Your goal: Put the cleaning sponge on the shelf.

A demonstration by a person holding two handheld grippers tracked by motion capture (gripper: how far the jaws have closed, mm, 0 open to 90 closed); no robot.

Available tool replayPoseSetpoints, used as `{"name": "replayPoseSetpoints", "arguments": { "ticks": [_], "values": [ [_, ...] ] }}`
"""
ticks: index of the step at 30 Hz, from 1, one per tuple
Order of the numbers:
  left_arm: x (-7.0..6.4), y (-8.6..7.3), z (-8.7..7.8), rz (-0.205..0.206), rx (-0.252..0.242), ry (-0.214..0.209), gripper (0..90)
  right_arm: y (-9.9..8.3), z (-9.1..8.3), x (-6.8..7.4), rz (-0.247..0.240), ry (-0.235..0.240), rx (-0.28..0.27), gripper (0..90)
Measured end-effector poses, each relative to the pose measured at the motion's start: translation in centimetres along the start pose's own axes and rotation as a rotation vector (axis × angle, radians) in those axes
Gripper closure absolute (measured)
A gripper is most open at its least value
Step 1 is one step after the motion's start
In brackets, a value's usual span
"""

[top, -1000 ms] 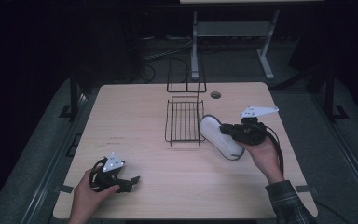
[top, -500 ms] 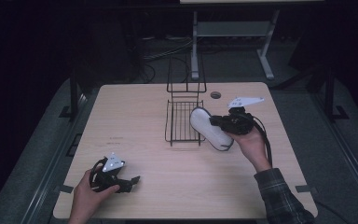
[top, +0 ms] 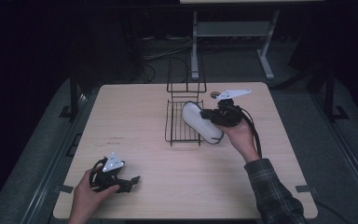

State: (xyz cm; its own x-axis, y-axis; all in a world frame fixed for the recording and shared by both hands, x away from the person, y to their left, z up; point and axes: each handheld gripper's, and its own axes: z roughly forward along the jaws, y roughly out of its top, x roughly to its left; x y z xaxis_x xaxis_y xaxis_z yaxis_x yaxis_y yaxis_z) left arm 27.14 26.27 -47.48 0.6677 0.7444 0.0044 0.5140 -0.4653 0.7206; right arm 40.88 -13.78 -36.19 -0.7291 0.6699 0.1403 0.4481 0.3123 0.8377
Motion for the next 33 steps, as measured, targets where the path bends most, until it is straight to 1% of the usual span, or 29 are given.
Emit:
{"name": "replayPoseSetpoints", "arguments": {
  "ticks": [4, 5, 7, 16, 22, 23, 25, 26, 27, 29, 30, 33],
  "values": [
    [0.0, 0.0, 0.0, 0.0, 0.0, 0.0, 12.4, 0.4, 0.9, -0.2, -0.002, -0.002, 0.009, 82.0],
    [0.0, 0.0, 0.0, 0.0, 0.0, 0.0, 12.4, 0.5, 1.1, -0.3, -0.005, -0.003, 0.001, 82.1],
    [0.0, 0.0, 0.0, 0.0, 0.0, 0.0, 12.5, 0.6, 1.6, -0.5, 0.009, -0.001, 0.013, 82.0],
    [0.0, 0.0, 0.0, 0.0, -0.001, 0.0, 12.4, 1.4, 3.6, -1.4, 0.04, 0.009, 0.008, 81.8],
    [0.0, 0.0, 0.0, 0.002, 0.0, 0.0, 12.5, 2.0, 4.9, -1.9, 0.031, 0.009, 0.009, 81.8],
    [0.0, 0.0, 0.0, 0.002, 0.0, 0.0, 12.5, 2.2, 5.1, -2.0, 0.028, 0.012, 0.016, 81.8],
    [0.0, 0.0, 0.0, 0.002, 0.0, 0.0, 12.5, 2.5, 5.6, -2.0, 0.039, 0.016, 0.016, 81.8],
    [0.0, 0.0, 0.0, 0.001, 0.0, 0.0, 12.5, 2.6, 5.8, -2.0, 0.033, 0.017, 0.012, 81.8],
    [0.0, 0.0, 0.0, 0.001, 0.0, 0.0, 12.5, 2.7, 6.1, -2.0, 0.044, 0.019, 0.018, 81.8],
    [0.0, 0.0, 0.0, 0.002, 0.0, 0.0, 12.5, 2.9, 6.5, -2.0, 0.039, 0.018, 0.028, 81.8],
    [0.0, 0.0, 0.0, 0.002, 0.0, 0.0, 12.5, 2.9, 6.7, -1.9, 0.051, 0.027, 0.032, 81.8],
    [0.0, 0.0, 0.0, 0.003, 0.001, 0.0, 12.5, 3.0, 7.4, -1.9, 0.049, 0.032, 0.037, 81.7]
  ]
}}
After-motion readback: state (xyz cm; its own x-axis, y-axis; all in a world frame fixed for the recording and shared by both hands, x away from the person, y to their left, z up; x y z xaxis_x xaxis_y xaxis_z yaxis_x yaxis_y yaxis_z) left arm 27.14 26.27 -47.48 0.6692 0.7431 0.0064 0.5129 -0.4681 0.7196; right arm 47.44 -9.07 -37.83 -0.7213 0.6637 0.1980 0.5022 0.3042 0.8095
